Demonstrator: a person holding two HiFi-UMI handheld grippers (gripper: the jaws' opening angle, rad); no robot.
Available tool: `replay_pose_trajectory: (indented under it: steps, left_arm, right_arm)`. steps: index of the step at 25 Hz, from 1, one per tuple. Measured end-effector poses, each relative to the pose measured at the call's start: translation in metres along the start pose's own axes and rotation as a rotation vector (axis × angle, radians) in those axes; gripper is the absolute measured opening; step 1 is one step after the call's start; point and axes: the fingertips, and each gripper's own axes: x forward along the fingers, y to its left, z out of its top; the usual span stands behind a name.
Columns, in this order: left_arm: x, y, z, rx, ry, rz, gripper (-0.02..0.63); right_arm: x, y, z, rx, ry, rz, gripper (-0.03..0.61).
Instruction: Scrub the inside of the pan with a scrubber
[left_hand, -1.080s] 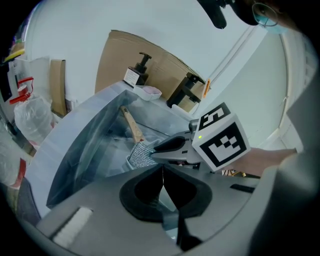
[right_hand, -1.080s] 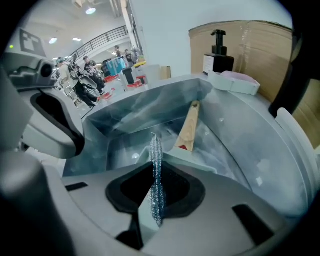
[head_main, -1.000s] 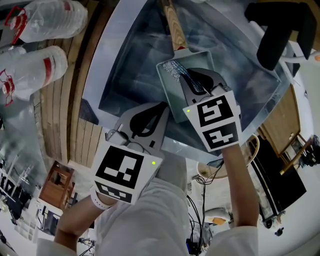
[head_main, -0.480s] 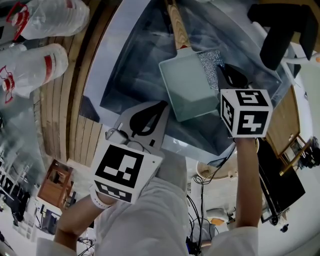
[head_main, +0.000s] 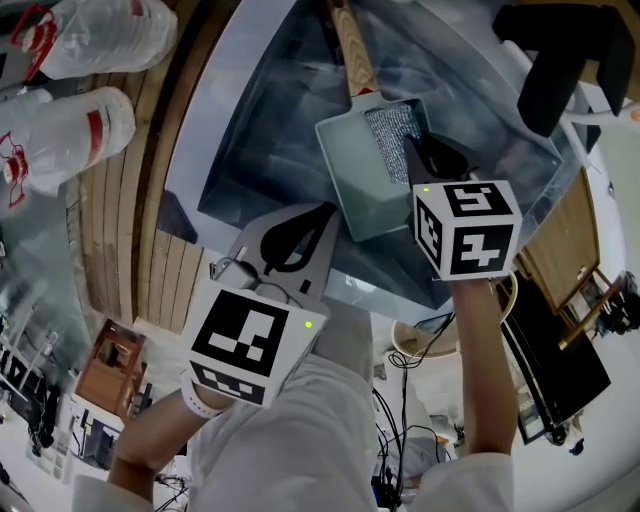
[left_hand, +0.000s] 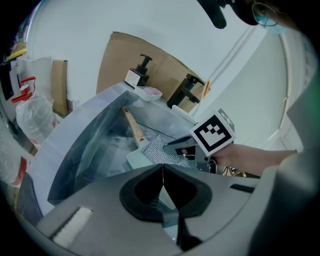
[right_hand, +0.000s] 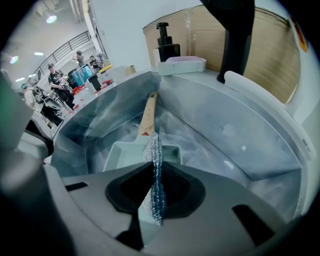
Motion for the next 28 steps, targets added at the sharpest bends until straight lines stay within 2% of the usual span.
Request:
replay_pose_trajectory:
  steps: [9,22,28]
  left_arm:
    - [-0.004,0.006,-0.004,-0.007,-0.002,0.011,0.005]
    - [-0.013,0.015,-0.013,-0.02,0.0,0.029,0.006]
    - [-0.015,0.019,-0.013,-0.023,-0.011,0.04,0.006]
  right_arm:
    - [0.011,0.06,0.004,-0.036,-0.018,0.116,0.048]
    - [0.001,0.109,0.006,-0.053,-0.047,0.302,0.048]
    - [0.002,0.122,0.002,-0.077,-0.041,0.325,0.048]
